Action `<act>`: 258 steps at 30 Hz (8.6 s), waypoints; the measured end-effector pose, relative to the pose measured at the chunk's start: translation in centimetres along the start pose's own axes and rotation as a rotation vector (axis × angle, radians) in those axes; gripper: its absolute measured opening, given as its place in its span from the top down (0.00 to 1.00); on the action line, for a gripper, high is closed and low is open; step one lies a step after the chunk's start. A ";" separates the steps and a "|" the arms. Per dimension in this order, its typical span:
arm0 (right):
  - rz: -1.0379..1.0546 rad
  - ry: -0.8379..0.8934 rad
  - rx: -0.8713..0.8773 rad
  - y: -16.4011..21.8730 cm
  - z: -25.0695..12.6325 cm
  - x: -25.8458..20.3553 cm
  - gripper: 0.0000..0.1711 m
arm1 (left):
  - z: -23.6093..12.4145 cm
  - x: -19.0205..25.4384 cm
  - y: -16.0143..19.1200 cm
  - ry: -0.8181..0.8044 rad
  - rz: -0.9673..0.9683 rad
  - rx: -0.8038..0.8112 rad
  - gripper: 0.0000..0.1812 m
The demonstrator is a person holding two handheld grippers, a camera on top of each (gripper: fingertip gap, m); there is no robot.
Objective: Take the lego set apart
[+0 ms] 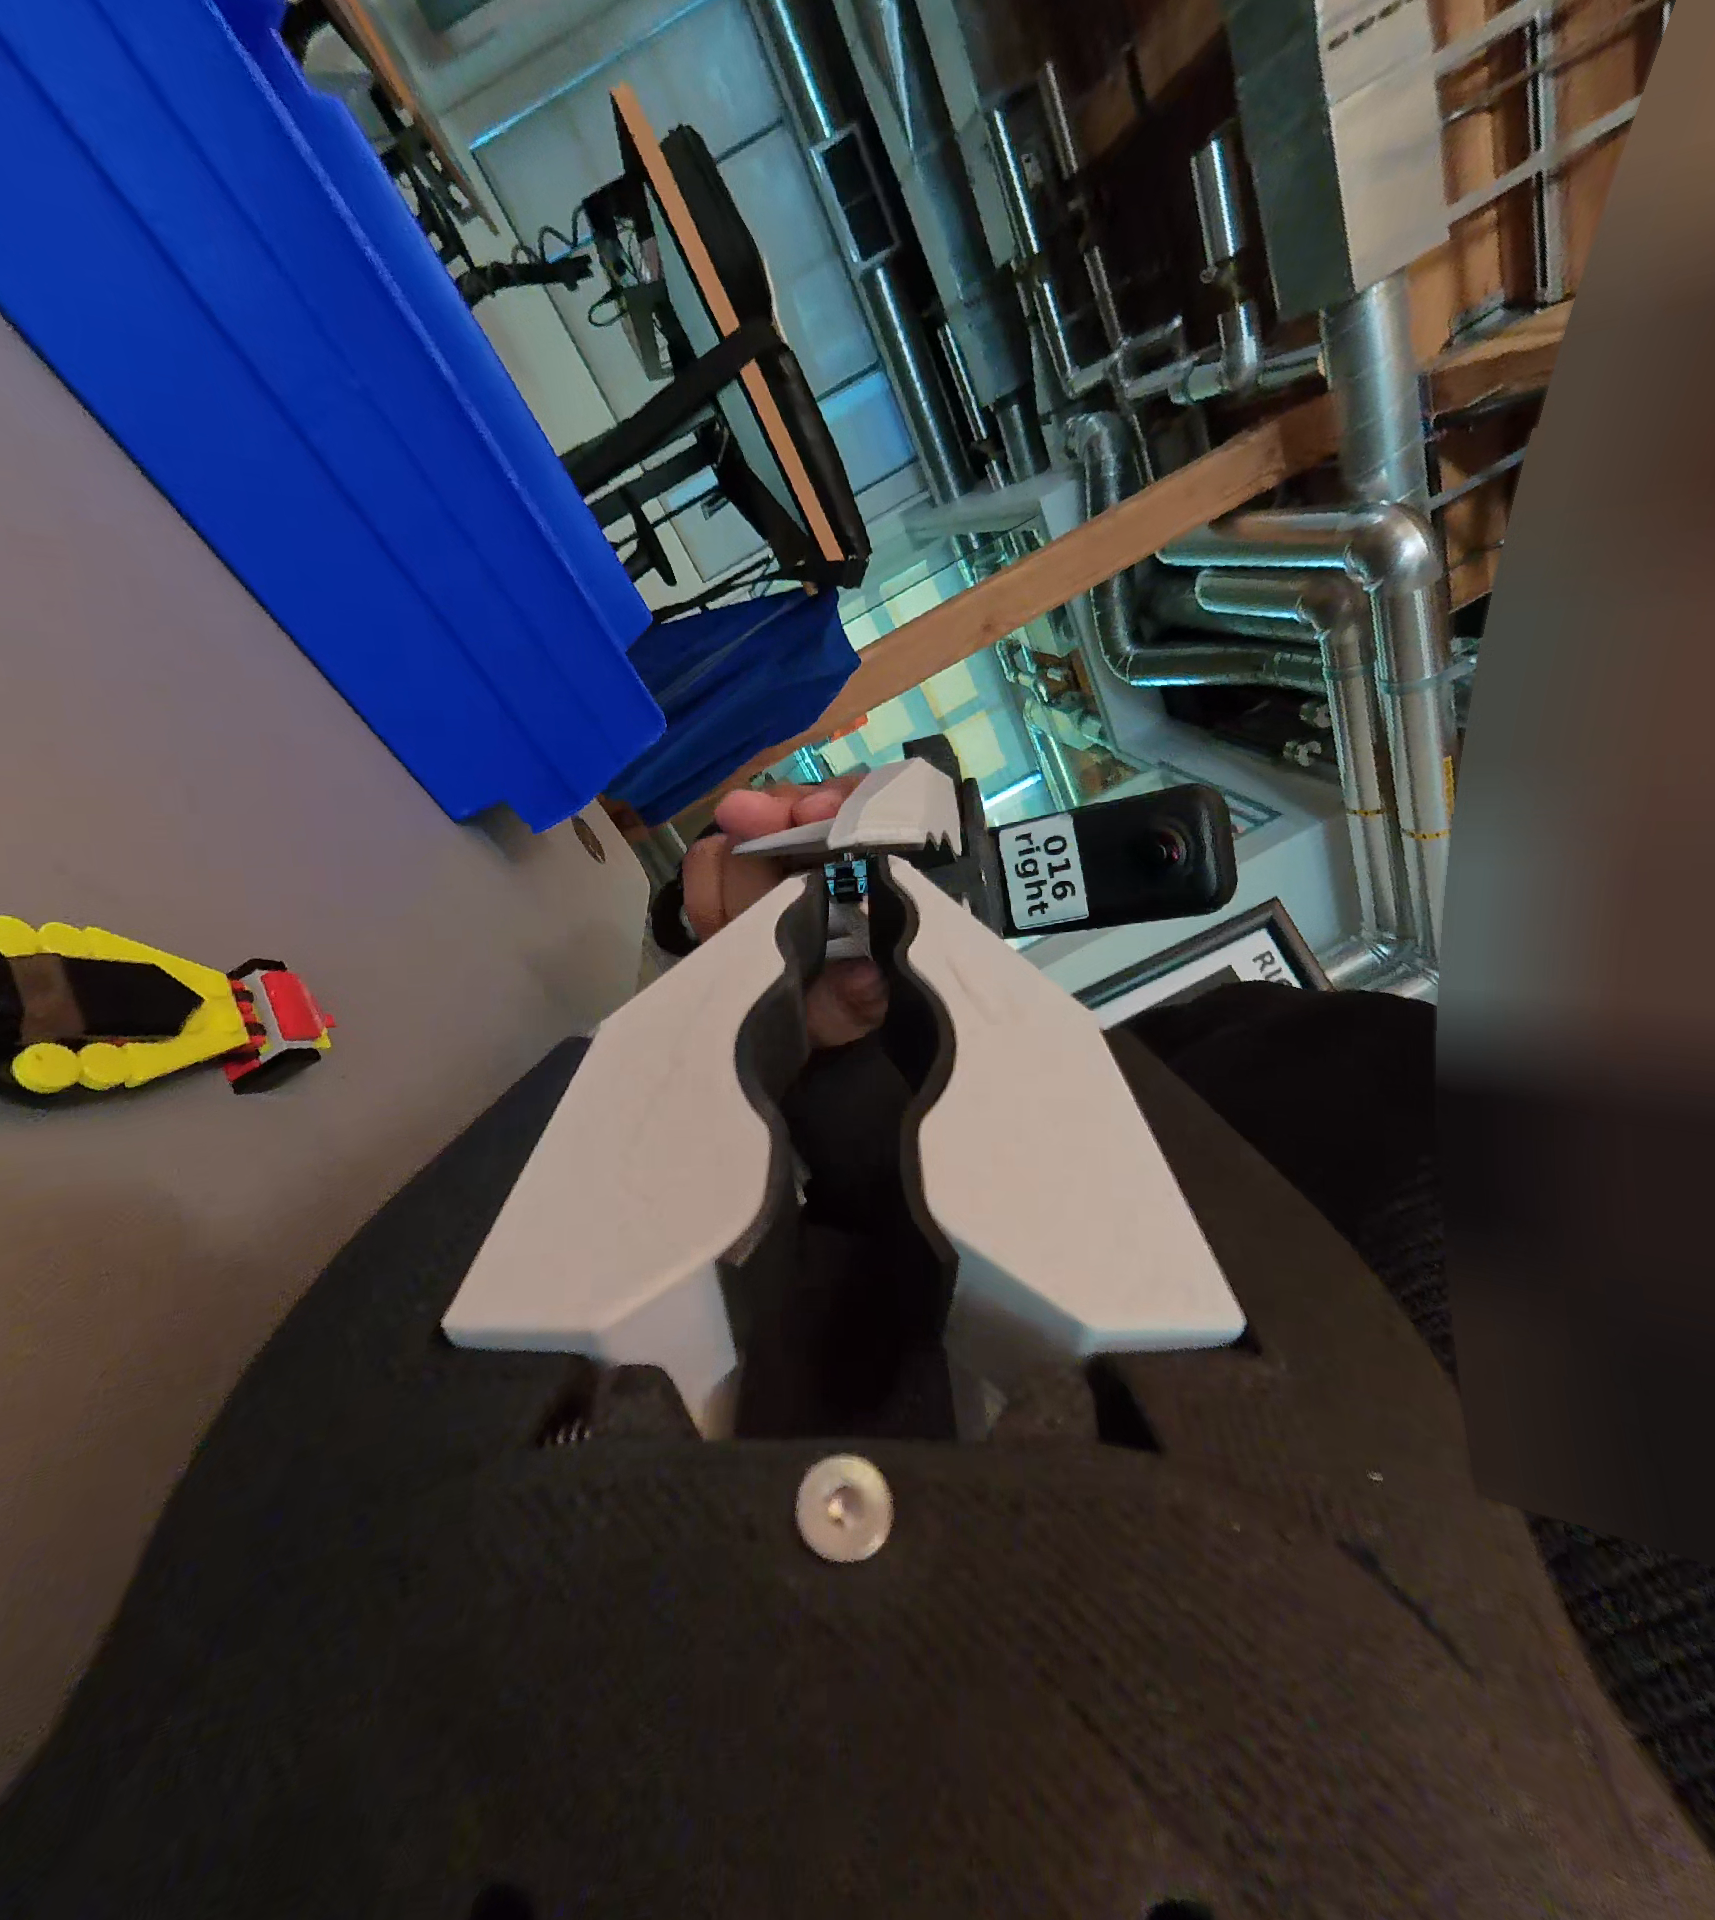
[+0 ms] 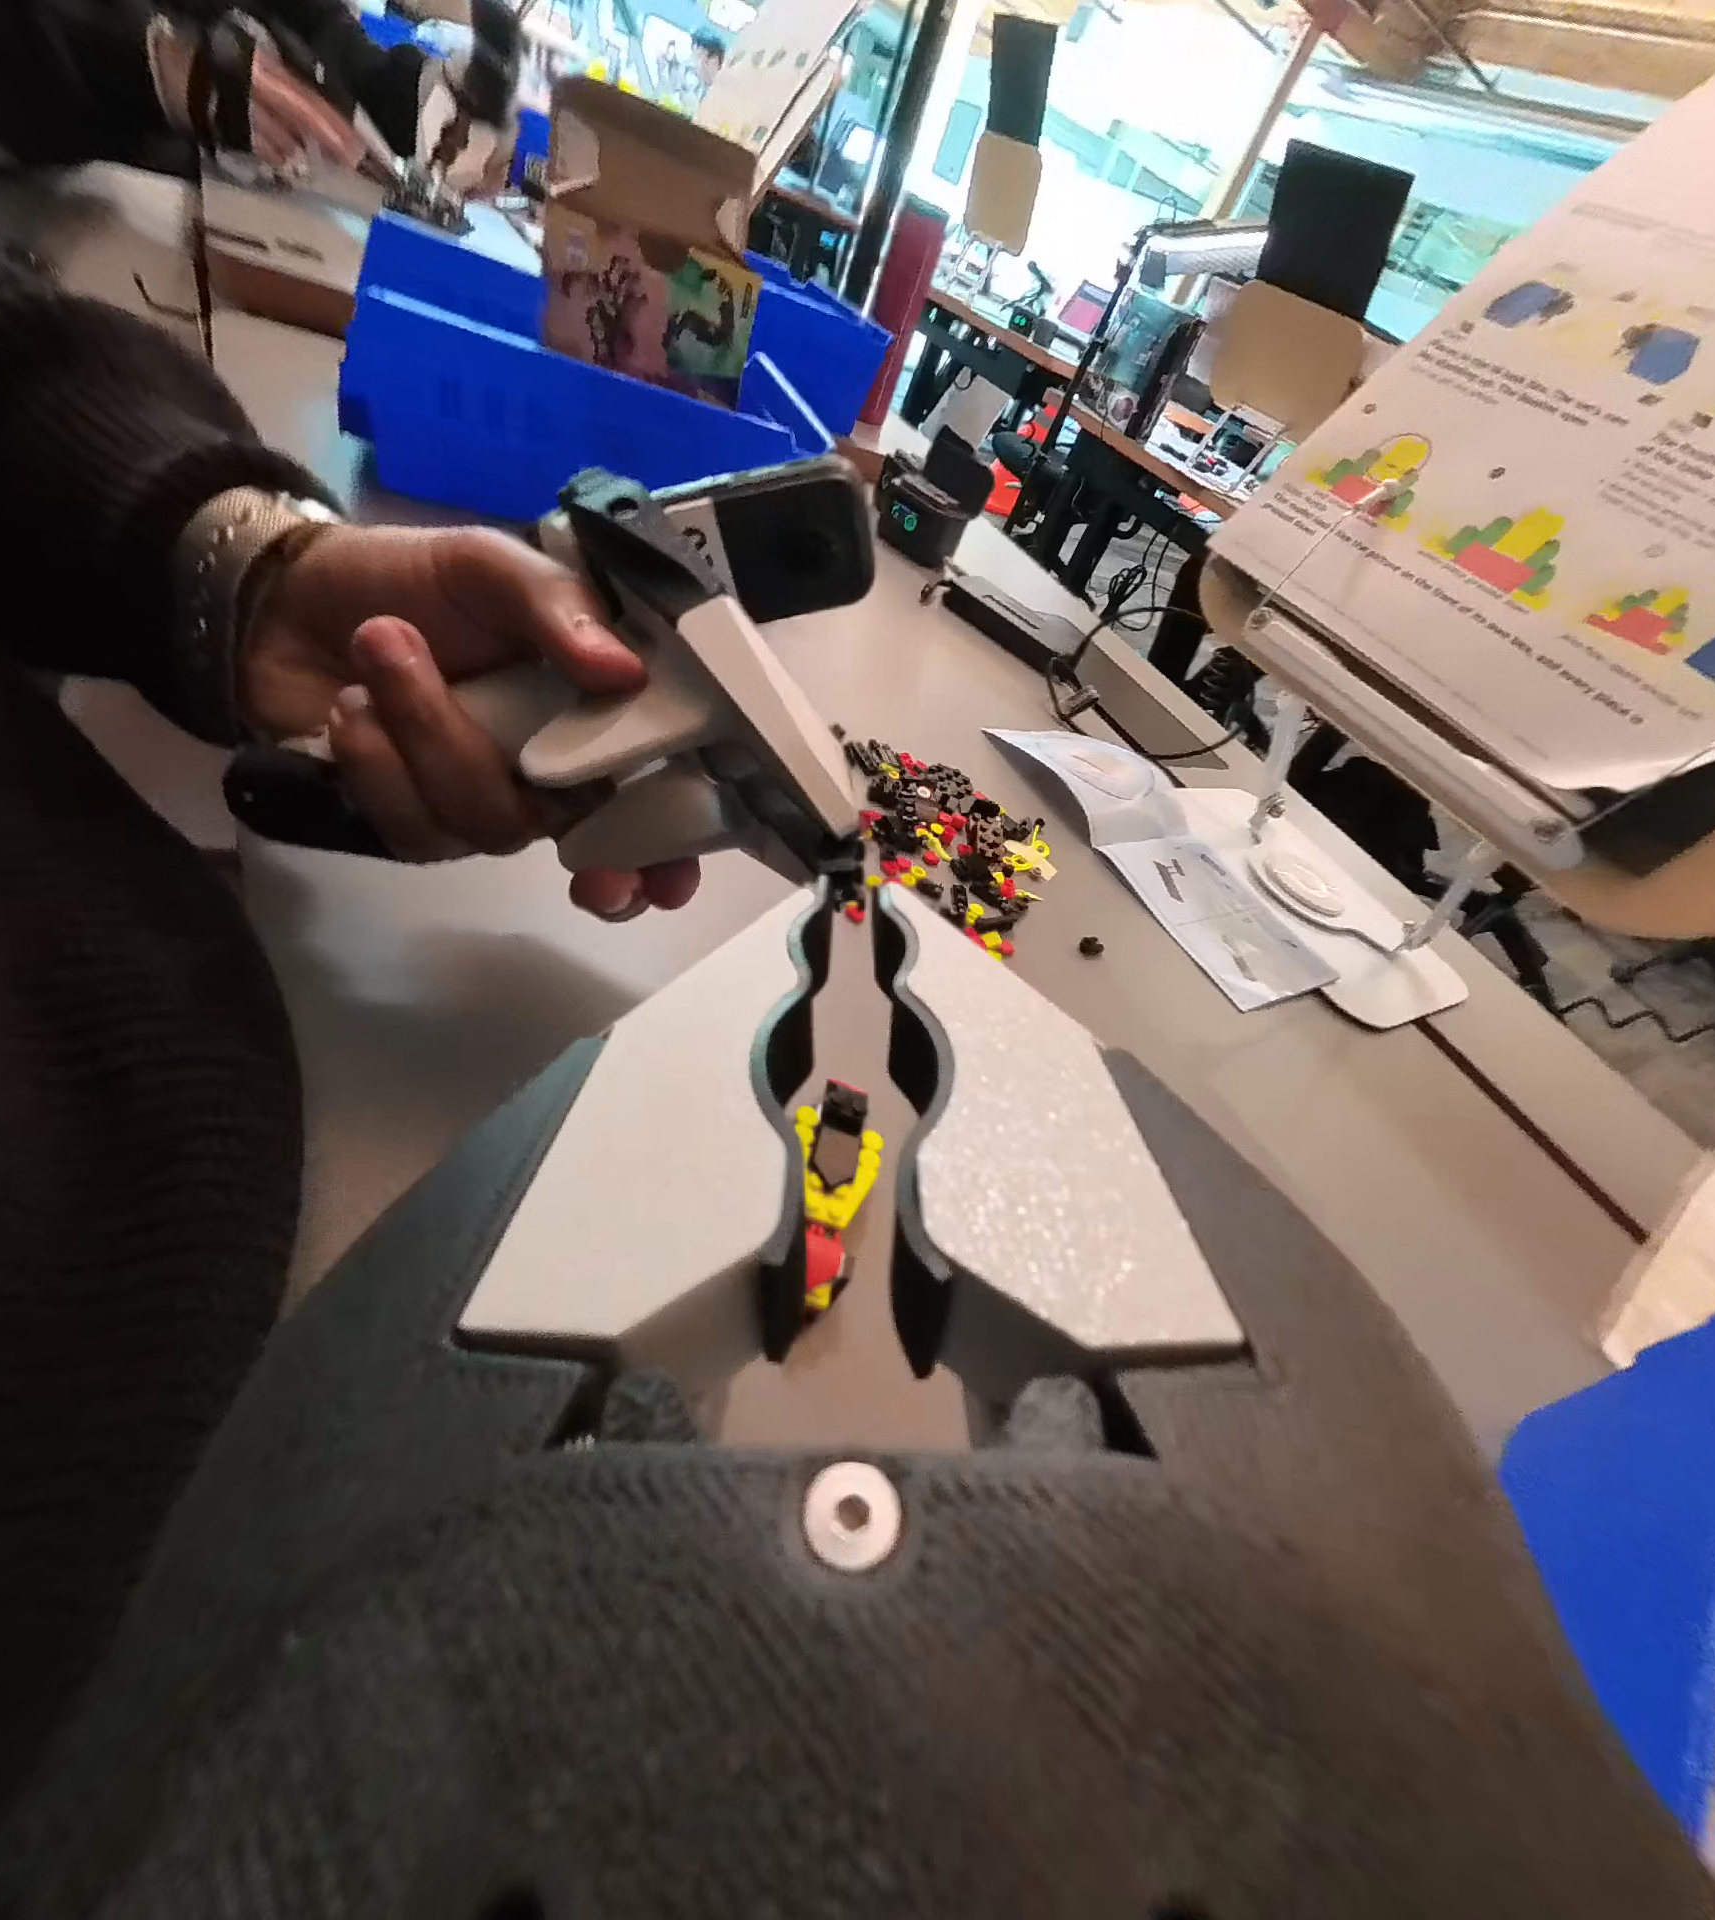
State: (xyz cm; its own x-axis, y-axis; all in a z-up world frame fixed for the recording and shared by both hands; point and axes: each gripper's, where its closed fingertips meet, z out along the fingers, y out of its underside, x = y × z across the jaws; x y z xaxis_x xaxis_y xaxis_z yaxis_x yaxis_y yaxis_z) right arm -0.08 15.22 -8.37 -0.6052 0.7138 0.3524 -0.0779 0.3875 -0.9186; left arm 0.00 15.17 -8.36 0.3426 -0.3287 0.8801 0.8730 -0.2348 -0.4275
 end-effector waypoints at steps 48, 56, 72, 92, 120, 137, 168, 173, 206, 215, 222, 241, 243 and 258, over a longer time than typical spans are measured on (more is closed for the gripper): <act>0.138 0.067 -0.043 -0.9 -0.2 0.1 0.98 | 0.4 1.2 0.9 0.026 0.071 -0.057 0.94; 0.225 0.194 -0.026 0.0 -2.1 4.3 1.00 | 2.7 3.0 5.4 0.056 0.175 -0.208 0.94; 0.178 -0.133 0.138 -1.3 -1.2 -0.7 0.90 | 0.2 1.5 1.9 0.043 0.165 -0.164 0.95; 0.709 -0.473 0.061 0.6 -1.1 -2.4 0.96 | 0.6 -1.0 4.2 -0.212 0.661 -0.343 0.96; 0.888 -0.458 0.236 -1.5 -1.2 -1.0 0.97 | 0.5 1.4 2.1 -0.080 0.599 -0.115 0.96; 0.938 -0.505 0.252 -1.6 -1.1 -1.4 0.94 | 0.8 1.8 2.5 -0.063 0.578 -0.154 0.97; 0.982 -0.475 0.275 -1.8 -1.2 -0.6 0.97 | 0.7 1.7 1.8 -0.036 0.504 -0.091 0.96; 0.976 -0.478 0.270 -1.8 -1.2 -0.8 0.97 | 0.7 1.8 1.9 -0.025 0.489 -0.088 0.97; 1.002 -0.478 0.265 -1.6 -1.0 -0.8 0.97 | 0.6 1.5 1.8 -0.046 0.525 -0.076 0.97; 0.995 -0.462 0.266 -1.5 -0.8 -0.7 0.92 | 0.5 1.2 1.4 -0.062 0.511 -0.057 0.97; 1.005 -0.463 0.262 -1.5 -0.7 -0.9 0.96 | 0.8 1.2 1.9 -0.067 0.526 -0.076 0.97; 1.042 -0.428 0.264 -1.5 -0.6 -0.4 0.96 | 0.7 1.2 1.4 -0.063 0.478 -0.025 0.96; 1.041 -0.428 0.262 -1.4 -0.6 -0.4 0.96 | 0.7 1.3 1.4 -0.060 0.479 -0.023 0.96; 1.044 -0.424 0.262 -1.3 -0.6 -0.4 0.96 | 0.6 1.3 1.0 -0.064 0.475 -0.010 0.97</act>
State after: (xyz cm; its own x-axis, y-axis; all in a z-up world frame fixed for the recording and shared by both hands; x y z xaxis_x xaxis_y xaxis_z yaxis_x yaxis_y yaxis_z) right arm 0.70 14.81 -7.19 -0.6848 0.3427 -0.6431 0.4853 -0.4438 -0.7533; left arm 1.55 15.05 -7.52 0.7236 -0.3450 0.5978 0.6115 -0.0811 -0.7871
